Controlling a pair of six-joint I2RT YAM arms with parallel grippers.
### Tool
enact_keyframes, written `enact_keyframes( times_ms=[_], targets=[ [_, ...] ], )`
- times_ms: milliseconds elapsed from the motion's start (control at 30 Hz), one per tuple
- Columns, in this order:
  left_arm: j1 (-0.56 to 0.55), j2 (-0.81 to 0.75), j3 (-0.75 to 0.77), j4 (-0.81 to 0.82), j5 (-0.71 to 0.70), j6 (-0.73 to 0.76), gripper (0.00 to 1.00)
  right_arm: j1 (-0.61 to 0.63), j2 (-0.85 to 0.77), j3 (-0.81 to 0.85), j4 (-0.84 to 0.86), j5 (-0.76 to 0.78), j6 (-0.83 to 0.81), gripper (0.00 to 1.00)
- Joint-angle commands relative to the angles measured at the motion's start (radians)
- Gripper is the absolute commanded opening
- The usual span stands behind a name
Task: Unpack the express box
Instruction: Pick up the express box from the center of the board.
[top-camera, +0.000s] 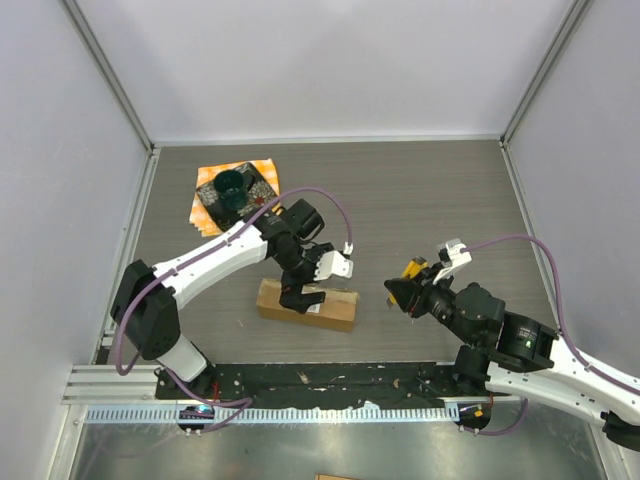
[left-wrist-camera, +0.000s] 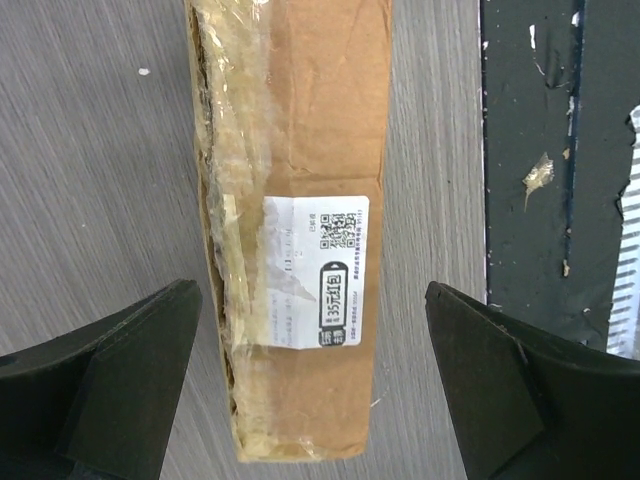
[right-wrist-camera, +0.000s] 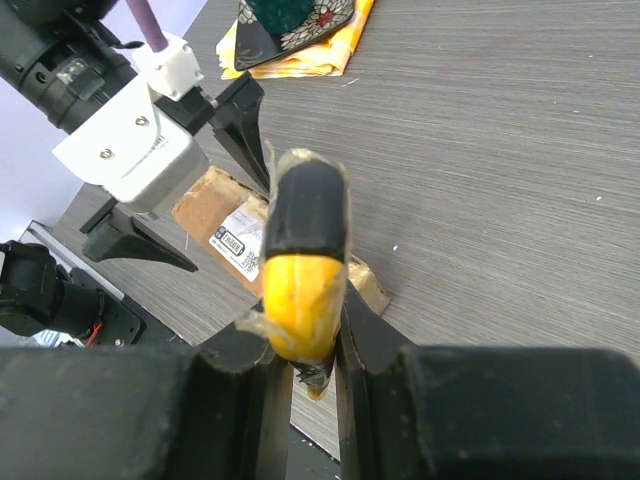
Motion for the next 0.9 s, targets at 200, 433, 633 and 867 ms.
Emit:
enact_keyframes(
  times_ms=[200, 433, 633, 867],
  targets=[
    [0.005, 0.028, -0.085, 0.174, -0.018, 0.021, 1.0, -0.001, -0.023, 0.04, 0.016, 0.009, -0.015, 0.01],
    [0.005, 0.037, -0.162, 0.33, -0.088, 0.001, 1.0, 0.0, -0.021, 0.036, 0.016, 0.011, -0.018, 0.01],
    [-0.009, 0.045, -0.209, 0.379, -0.105, 0.024, 1.0, 0.0, -0.021, 0.033, 0.017, 0.015, -0.026, 0.01],
    [-0.054, 0.079, -0.255, 0.444, -0.124, 0.054, 1.0, 0.0, -0.029, 0.025, 0.009, 0.011, -0.027, 0.01]
  ],
)
